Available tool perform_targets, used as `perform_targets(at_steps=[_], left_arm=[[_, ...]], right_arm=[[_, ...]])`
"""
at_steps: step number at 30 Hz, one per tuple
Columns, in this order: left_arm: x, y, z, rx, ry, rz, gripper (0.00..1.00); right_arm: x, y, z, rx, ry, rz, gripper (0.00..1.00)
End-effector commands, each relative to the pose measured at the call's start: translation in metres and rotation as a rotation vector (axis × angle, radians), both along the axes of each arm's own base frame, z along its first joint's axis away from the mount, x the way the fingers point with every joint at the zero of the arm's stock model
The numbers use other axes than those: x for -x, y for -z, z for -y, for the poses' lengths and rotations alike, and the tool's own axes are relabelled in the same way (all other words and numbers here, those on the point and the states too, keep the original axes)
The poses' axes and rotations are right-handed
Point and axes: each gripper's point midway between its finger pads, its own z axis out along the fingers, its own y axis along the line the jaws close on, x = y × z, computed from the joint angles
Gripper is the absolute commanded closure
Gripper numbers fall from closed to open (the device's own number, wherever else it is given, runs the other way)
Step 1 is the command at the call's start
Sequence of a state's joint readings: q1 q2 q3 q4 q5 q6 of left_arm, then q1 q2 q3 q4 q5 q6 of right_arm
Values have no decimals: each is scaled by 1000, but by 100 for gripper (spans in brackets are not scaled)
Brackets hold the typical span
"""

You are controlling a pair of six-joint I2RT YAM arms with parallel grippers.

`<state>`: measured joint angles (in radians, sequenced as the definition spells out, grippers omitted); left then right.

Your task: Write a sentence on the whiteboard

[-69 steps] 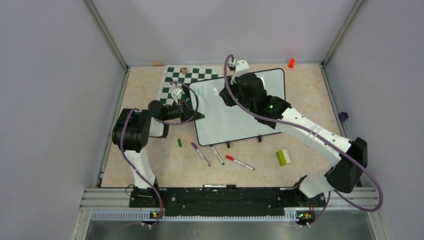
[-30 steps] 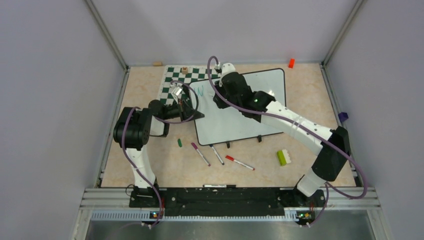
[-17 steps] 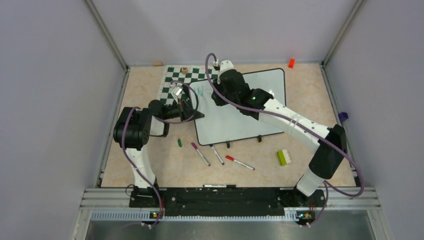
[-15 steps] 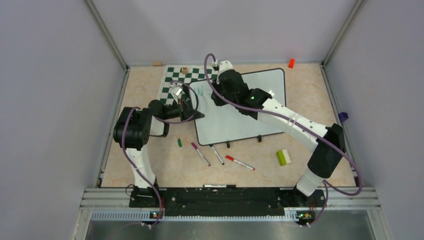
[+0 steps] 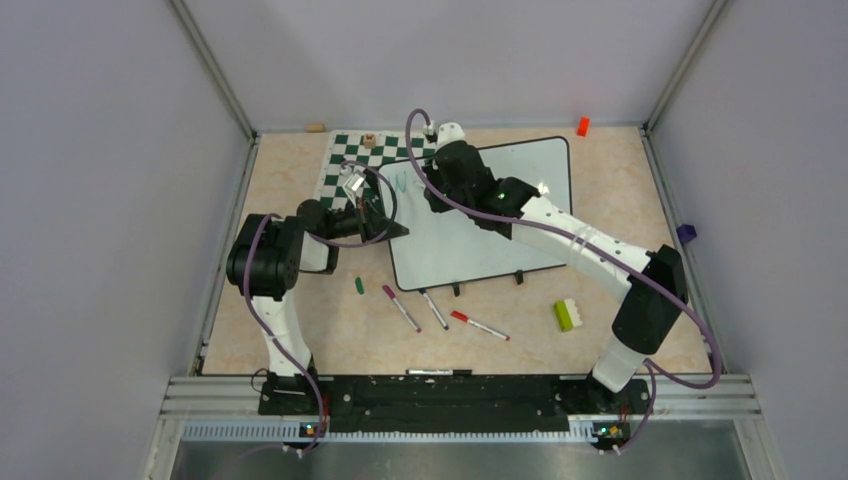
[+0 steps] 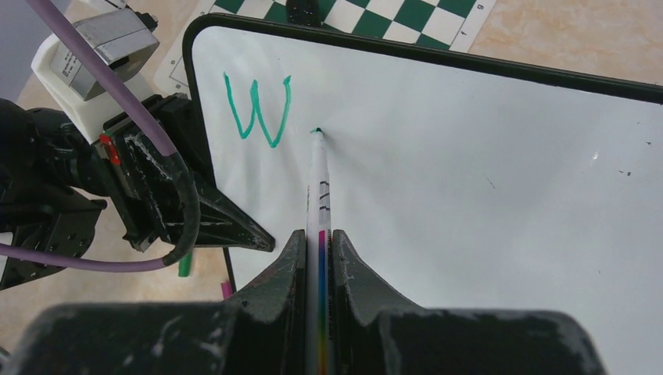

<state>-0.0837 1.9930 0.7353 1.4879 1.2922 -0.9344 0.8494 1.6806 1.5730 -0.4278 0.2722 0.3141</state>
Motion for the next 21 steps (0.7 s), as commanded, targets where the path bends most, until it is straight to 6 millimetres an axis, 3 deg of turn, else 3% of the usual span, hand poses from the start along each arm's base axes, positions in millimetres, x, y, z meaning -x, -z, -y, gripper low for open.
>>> perform_targets(at_steps=[1, 10, 21], left_arm=[[-10, -24, -5, 17, -48, 196, 100], [-10, -24, -5, 16, -48, 197, 100], [-10, -24, -5, 16, -50, 198, 100]], right_arm=[[-8, -24, -9, -27, -1, 61, 100], [3, -14, -16, -10, -83, 22, 100], [11, -6, -9, 25, -94, -13, 100]])
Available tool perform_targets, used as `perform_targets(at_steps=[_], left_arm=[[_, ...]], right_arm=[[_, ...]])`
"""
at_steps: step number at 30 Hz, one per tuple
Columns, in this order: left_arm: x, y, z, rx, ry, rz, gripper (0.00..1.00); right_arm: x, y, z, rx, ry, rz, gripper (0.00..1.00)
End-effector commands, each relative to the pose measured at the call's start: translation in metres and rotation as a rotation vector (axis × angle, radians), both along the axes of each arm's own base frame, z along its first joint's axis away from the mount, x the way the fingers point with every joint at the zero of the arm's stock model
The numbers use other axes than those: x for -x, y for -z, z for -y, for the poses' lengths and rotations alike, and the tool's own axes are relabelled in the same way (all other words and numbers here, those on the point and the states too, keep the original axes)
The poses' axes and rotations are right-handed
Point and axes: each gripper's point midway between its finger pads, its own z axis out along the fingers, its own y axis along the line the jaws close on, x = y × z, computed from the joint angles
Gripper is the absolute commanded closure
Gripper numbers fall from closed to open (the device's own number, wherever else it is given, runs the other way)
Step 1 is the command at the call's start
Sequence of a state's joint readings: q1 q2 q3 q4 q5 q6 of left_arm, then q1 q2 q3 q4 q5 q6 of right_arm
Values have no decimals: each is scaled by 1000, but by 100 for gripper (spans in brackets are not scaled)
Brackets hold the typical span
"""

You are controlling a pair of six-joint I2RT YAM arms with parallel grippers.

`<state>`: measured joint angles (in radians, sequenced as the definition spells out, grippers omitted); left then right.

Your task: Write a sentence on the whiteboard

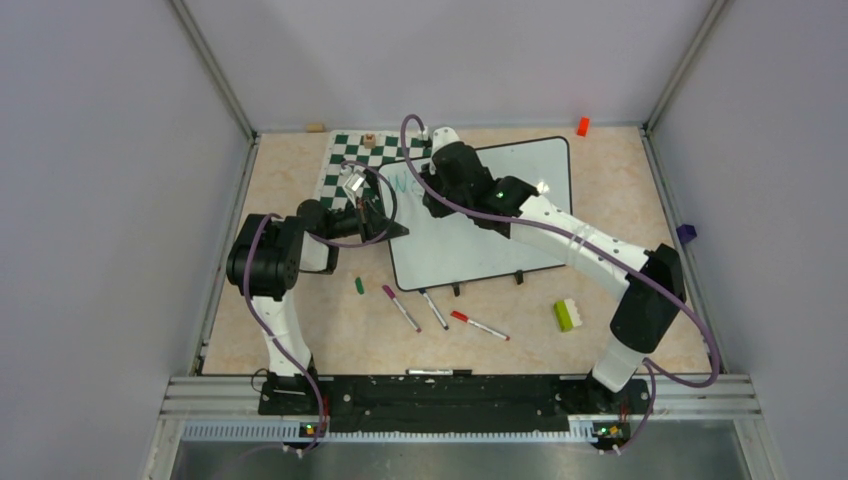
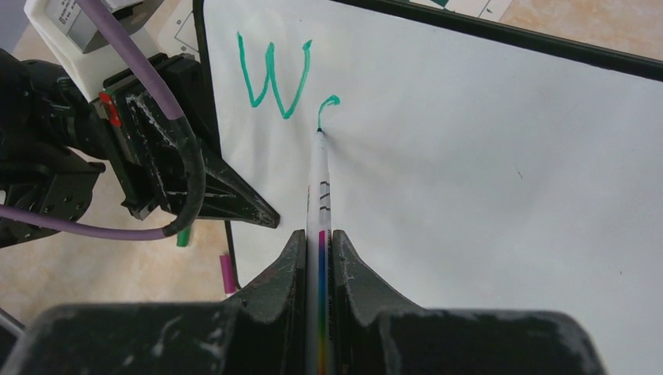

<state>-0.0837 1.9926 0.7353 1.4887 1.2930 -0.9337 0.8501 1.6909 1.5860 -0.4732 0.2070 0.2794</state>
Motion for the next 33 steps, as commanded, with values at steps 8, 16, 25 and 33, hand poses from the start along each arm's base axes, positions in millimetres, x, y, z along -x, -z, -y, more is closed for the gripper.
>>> perform_targets(at_steps=[8, 16, 25, 33], left_arm=[[-9, -24, -5, 16, -51, 197, 100], [-9, -24, -5, 16, -51, 199, 100], [-9, -24, -5, 16, -50, 199, 100], [-9, -24, -5, 16, -50, 198, 100]], right_arm=[[-10, -20, 11, 18, 76, 68, 100], [-19, -30, 4, 9, 82, 94, 100], [-19, -25, 2, 21, 69, 80, 100], [-6, -11, 10, 31, 54, 42, 100]])
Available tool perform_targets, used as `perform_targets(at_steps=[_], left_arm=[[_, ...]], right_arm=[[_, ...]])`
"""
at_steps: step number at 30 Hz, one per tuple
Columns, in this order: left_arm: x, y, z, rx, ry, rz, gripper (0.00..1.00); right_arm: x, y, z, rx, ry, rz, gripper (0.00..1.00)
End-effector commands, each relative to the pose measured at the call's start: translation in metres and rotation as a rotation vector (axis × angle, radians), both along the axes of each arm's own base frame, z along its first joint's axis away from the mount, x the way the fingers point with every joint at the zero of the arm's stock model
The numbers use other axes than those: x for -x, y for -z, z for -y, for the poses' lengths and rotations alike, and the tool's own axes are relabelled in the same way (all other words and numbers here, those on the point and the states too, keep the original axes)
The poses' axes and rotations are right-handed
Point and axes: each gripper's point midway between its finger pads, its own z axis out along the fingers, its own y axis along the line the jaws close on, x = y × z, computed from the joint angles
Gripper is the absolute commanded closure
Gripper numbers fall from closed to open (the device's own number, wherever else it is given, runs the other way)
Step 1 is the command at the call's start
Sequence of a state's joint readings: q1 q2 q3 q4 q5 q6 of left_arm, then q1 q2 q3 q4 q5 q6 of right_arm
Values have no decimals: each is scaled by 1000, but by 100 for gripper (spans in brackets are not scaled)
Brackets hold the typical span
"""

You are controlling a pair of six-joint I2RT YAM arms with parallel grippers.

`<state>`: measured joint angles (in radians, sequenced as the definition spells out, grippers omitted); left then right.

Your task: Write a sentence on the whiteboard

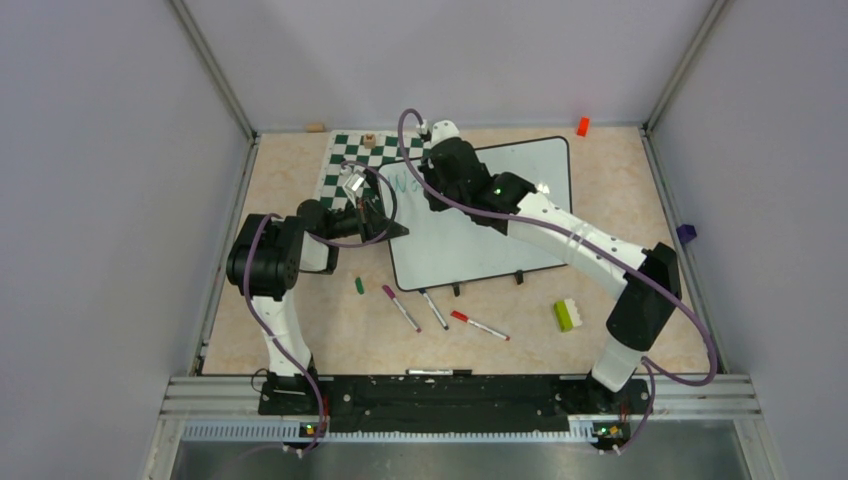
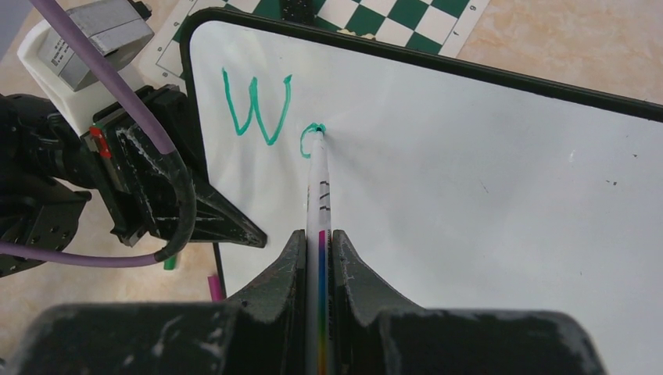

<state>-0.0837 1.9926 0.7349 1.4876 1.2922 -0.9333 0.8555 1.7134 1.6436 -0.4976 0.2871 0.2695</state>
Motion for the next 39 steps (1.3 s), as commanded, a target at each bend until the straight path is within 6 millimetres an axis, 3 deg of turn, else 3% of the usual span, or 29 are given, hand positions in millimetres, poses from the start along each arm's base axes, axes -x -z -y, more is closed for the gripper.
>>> perform_targets(at_steps=[1, 12, 22, 39], left_arm=[[-9, -24, -5, 16, -49, 200, 100], [-9, -24, -5, 16, -50, 201, 100], [-9, -24, -5, 16, -50, 199, 100], [-9, -24, -5, 16, -50, 200, 100]], right_arm=[[7, 2, 7, 5, 1, -6, 100], [11, -3, 16, 7, 16, 8, 100], [15, -45, 8, -94, -48, 58, 100], [-7, -37, 13, -73, 18, 74, 100]])
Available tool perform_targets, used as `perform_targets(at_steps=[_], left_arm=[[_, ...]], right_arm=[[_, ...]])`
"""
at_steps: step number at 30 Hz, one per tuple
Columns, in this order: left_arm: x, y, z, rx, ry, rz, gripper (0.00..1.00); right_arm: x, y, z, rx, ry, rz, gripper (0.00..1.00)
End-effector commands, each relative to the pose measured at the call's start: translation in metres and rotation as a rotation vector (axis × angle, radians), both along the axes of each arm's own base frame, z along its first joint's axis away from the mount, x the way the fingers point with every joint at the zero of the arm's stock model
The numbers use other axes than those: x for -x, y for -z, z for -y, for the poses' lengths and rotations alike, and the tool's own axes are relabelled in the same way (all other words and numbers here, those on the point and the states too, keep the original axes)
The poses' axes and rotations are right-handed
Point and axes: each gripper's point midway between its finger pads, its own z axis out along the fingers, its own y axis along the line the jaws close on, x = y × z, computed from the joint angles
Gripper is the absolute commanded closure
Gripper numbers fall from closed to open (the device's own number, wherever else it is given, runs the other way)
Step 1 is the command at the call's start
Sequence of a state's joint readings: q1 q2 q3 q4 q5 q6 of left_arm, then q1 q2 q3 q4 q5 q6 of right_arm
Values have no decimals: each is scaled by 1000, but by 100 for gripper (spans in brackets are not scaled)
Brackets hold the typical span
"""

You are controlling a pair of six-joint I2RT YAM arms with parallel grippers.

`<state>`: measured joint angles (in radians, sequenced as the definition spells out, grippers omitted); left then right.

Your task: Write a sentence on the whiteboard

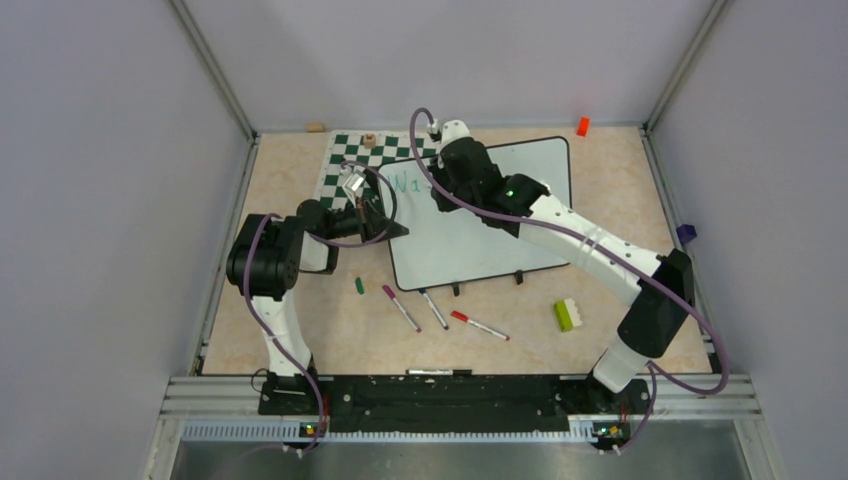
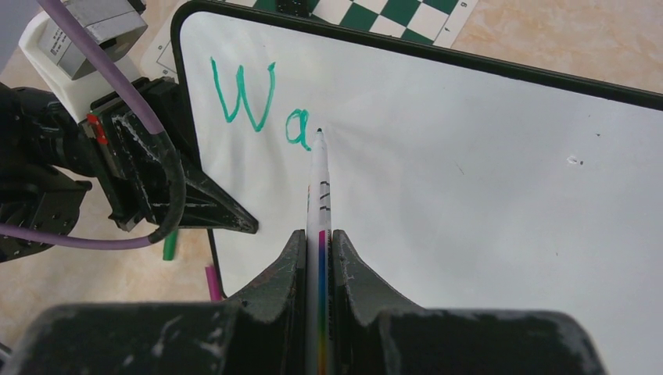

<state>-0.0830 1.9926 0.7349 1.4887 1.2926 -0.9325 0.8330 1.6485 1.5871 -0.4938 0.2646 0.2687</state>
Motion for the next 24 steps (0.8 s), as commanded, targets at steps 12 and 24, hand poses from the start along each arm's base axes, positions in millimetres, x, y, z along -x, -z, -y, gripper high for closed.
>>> perform_targets(at_steps=[12, 24], left_arm=[[-9, -24, -5, 16, -51, 198, 100], [-9, -24, -5, 16, -51, 197, 100]], right_arm=[[-22, -25, -3, -37, 28, 77, 100], [-30, -16, 12, 4, 101, 79, 100]])
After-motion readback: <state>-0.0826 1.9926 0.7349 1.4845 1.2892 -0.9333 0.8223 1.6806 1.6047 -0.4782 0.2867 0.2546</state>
